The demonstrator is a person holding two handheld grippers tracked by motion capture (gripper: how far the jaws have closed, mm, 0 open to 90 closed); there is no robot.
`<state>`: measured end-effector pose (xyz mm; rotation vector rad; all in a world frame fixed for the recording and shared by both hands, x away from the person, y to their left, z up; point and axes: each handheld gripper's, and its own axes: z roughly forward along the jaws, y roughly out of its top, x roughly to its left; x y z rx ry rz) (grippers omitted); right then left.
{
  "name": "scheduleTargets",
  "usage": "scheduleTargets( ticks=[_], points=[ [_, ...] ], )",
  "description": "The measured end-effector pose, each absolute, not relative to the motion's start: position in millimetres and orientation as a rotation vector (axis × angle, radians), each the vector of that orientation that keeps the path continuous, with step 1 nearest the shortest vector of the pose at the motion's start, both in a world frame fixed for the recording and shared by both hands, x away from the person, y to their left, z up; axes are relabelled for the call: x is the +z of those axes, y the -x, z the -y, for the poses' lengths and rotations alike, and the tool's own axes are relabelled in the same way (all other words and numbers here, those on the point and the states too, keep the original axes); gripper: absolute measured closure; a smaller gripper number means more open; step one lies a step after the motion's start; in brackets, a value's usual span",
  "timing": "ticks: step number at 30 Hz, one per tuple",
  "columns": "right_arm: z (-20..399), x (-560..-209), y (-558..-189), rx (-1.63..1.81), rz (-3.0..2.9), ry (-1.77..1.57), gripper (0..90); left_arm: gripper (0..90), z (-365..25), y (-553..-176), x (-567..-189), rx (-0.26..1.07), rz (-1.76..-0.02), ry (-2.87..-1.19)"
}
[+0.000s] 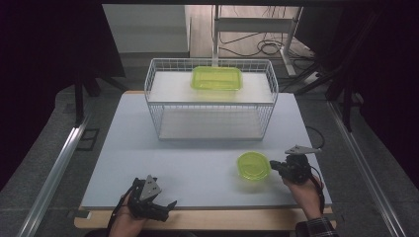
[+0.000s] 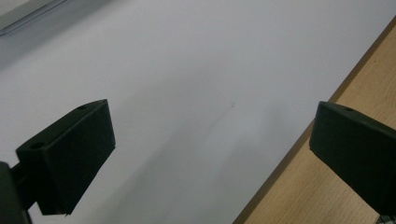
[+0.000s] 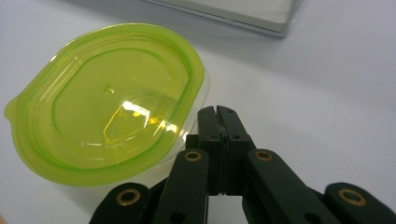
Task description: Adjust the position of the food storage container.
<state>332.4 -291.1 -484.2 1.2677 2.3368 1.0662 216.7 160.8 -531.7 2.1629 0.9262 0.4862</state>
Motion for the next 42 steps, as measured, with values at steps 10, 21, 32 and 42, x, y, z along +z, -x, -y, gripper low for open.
scheduleTargets(
  ticks=[10,21,32,42],
  points=[
    [264,-491,-335,1.101,-2.413,-1.228,88.9,0.0,-160,-217,-532,0.489,-0.928,-2.165],
    [238,-501,-341,1.114,-2.482,-1.203,89.0,0.0,-160,-217,-532,0.487,-0.927,-2.166],
    [211,-509,-347,1.180,-2.556,-1.189,89.0,0.0,-160,-217,-532,0.486,-0.926,-2.168],
    [180,-514,-351,1.225,-2.625,-1.133,89.0,0.0,-160,-216,-532,0.485,-0.924,-2.169]
  ],
)
